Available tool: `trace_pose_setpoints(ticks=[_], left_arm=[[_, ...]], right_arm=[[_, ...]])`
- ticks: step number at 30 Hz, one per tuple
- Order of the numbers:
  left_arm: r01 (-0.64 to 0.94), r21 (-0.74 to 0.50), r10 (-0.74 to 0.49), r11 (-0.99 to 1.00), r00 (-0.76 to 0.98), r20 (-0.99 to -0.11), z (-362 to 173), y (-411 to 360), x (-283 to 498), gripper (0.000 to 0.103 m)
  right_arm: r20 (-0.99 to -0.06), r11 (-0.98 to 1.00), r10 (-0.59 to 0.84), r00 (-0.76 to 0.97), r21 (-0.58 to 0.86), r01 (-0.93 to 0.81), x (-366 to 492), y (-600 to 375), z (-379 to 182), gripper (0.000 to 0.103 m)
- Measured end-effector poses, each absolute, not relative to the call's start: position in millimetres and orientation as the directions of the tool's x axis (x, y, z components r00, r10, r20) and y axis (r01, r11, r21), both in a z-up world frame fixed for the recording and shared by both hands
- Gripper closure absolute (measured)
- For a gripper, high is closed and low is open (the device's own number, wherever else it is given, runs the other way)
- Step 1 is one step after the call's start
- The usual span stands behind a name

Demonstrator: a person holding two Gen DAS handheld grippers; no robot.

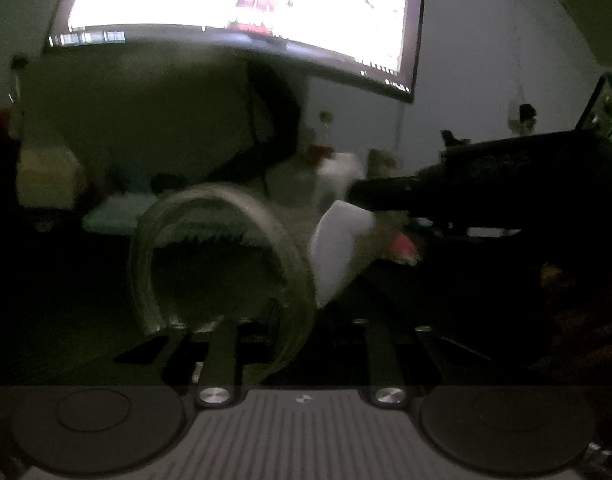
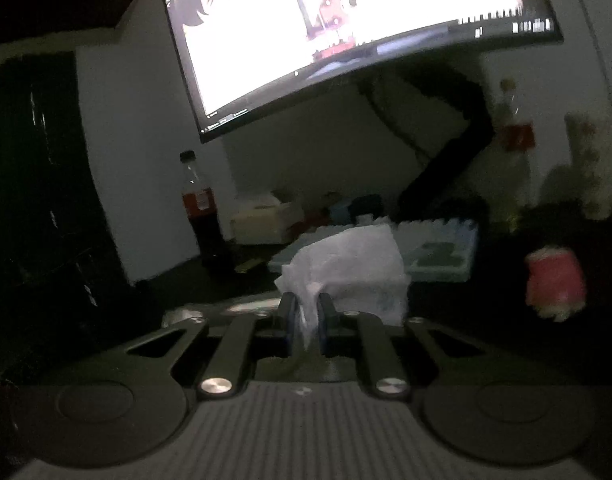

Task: Clean container
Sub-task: 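Lower the glass jar onto the desk with the left tool and release it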

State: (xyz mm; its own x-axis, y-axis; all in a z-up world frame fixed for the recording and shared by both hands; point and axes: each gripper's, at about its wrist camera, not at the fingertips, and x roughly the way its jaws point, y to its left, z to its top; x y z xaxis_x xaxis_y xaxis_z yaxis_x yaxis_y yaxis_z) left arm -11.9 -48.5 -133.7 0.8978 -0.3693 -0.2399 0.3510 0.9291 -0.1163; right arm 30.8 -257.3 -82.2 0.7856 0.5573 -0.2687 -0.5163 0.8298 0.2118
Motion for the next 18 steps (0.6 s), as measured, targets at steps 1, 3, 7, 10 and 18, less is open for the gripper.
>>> trace_pose_setpoints(ticks=[1, 3, 7, 10, 18], left_arm=[[0.320, -0.089, -0.332, 0.943, 0.917, -0.222, -132.3, -52.0, -15.8, 0.093], [0.249, -0.048, -0.254, 0.967, 0.947, -0.198, -130.1, -57.7, -21.6, 0.096], [0.216, -0.018, -0.215, 0.976, 0.955, -0.206, -133.0, -62.3, -20.1, 0.096], [0.242, -0.001, -0.236, 0.970, 0.946, -0.221, -135.1, -64.8, -18.1, 0.094], [0.270, 0.034, -0.251, 0.962, 0.927, -0.278, -141.3, -75.2, -3.6, 0.082]], right_arm=[[-0.275, 0.840, 0.543, 0.794, 0.182, -0.512, 27.2, -257.7, -79.7, 0.090], [-0.256, 0.865, 0.500, 0.827, 0.111, -0.489, 17.8, -259.2, -73.6, 0.093], [-0.218, 0.896, 0.443, 0.870, 0.091, -0.434, 13.1, -268.6, -60.9, 0.094], [-0.287, 0.877, 0.479, 0.830, 0.110, -0.468, 23.8, -266.4, -66.7, 0.094], [-0.441, 0.894, 0.429, 0.788, 0.081, -0.442, 44.5, -246.5, -103.1, 0.087]])
